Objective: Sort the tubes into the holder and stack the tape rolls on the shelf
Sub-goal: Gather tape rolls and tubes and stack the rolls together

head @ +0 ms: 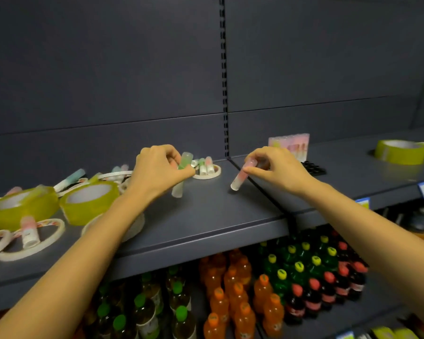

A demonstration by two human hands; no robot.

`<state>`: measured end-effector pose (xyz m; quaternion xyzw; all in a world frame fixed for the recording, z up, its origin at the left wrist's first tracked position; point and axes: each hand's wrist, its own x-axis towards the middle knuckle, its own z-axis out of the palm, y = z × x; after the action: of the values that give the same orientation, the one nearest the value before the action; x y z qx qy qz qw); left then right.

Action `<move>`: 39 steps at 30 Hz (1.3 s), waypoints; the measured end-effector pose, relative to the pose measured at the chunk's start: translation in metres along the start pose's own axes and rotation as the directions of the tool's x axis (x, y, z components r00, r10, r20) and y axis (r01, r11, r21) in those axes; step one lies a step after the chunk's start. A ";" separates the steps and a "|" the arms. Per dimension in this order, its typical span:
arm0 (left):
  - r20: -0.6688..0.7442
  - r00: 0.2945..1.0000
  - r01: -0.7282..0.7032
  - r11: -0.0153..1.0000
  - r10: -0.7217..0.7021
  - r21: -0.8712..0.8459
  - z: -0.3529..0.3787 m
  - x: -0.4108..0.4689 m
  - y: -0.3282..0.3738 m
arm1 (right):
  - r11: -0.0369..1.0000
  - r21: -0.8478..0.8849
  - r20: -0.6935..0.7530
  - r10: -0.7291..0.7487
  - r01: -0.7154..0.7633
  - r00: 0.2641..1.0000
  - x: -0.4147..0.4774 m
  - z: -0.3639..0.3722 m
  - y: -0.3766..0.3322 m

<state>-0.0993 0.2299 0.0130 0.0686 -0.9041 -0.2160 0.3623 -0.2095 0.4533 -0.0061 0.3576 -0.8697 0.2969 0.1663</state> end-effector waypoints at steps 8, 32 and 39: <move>0.104 0.993 -0.046 0.996 0.054 -0.082 0.071 0.030 0.068 | 0.991 -0.104 -0.090 0.075 -0.084 0.993 0.001 -0.047 0.083; 0.168 0.986 -0.031 0.988 0.006 0.149 0.221 0.093 0.163 | 0.991 -0.106 -0.027 -0.083 0.079 0.996 0.062 -0.077 0.221; 0.231 0.967 -0.214 0.832 0.106 0.513 0.232 0.105 0.182 | 0.988 -0.107 -0.002 -0.115 0.114 0.993 0.071 -0.070 0.225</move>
<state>-0.3287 0.4425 0.0094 0.0692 -0.9617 0.0692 0.2562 -0.4153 0.5884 -0.0057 0.3963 -0.8617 0.2415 0.2053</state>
